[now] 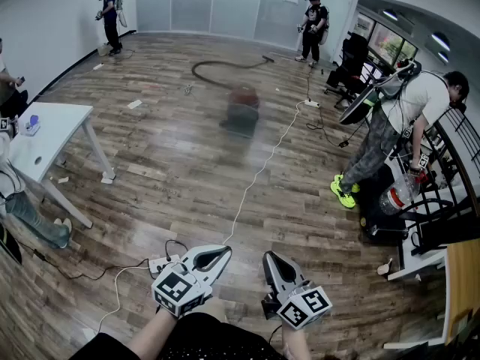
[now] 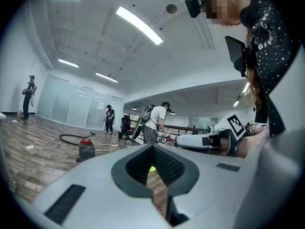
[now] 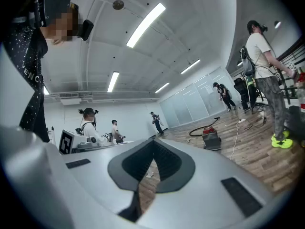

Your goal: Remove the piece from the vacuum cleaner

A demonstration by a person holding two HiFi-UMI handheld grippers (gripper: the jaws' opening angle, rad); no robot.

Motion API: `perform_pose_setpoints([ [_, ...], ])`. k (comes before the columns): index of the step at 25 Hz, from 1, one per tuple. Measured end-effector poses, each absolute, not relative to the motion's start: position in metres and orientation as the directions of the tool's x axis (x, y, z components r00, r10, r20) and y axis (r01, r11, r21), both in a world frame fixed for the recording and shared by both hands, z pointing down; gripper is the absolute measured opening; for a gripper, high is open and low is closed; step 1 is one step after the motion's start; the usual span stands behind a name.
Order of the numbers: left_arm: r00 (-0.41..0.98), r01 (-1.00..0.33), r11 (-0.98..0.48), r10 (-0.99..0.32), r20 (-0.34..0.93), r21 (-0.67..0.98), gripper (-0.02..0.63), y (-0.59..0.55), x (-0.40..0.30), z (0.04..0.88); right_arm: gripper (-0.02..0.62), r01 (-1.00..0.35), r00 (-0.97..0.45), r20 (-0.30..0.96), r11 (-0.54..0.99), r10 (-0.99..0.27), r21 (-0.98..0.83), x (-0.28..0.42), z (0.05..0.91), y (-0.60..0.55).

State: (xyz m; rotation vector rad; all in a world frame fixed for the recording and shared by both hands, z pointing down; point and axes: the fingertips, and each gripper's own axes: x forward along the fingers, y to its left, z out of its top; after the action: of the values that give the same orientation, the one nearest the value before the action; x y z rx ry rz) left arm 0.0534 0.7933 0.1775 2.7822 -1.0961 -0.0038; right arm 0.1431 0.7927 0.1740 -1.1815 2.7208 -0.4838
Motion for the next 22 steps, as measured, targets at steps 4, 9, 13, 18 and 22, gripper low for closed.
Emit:
perform_pose_setpoints([
  [4, 0.748, -0.663, -0.738, -0.660, 0.069, 0.131, 0.011, 0.766, 0.056, 0.179, 0.011, -0.701, -0.664, 0.004, 0.620, -0.748, -0.351, 0.151, 0.177, 0.767],
  [9, 0.764, -0.645, -0.754, -0.644, 0.052, 0.124, 0.011, 0.726, 0.048, 0.163, 0.011, -0.723, -0.642, 0.010, 0.602, -0.766, -0.339, 0.152, 0.172, 0.729],
  [13, 0.793, -0.609, -0.783, -0.607, 0.059, 0.123, 0.011, 0.699, 0.049, 0.154, 0.011, -0.715, -0.644, -0.013, 0.608, -0.765, -0.346, 0.142, 0.158, 0.701],
  [18, 0.793, -0.607, -0.781, -0.608, 0.045, 0.146, 0.011, 0.641, 0.057, 0.153, 0.011, -0.682, -0.678, -0.028, 0.642, -0.735, -0.351, 0.137, 0.152, 0.648],
  [22, 0.758, -0.648, -0.749, -0.652, 0.018, 0.141, 0.011, 0.584, 0.058, 0.152, 0.011, -0.646, -0.719, -0.032, 0.685, -0.694, -0.338, 0.141, 0.155, 0.586],
])
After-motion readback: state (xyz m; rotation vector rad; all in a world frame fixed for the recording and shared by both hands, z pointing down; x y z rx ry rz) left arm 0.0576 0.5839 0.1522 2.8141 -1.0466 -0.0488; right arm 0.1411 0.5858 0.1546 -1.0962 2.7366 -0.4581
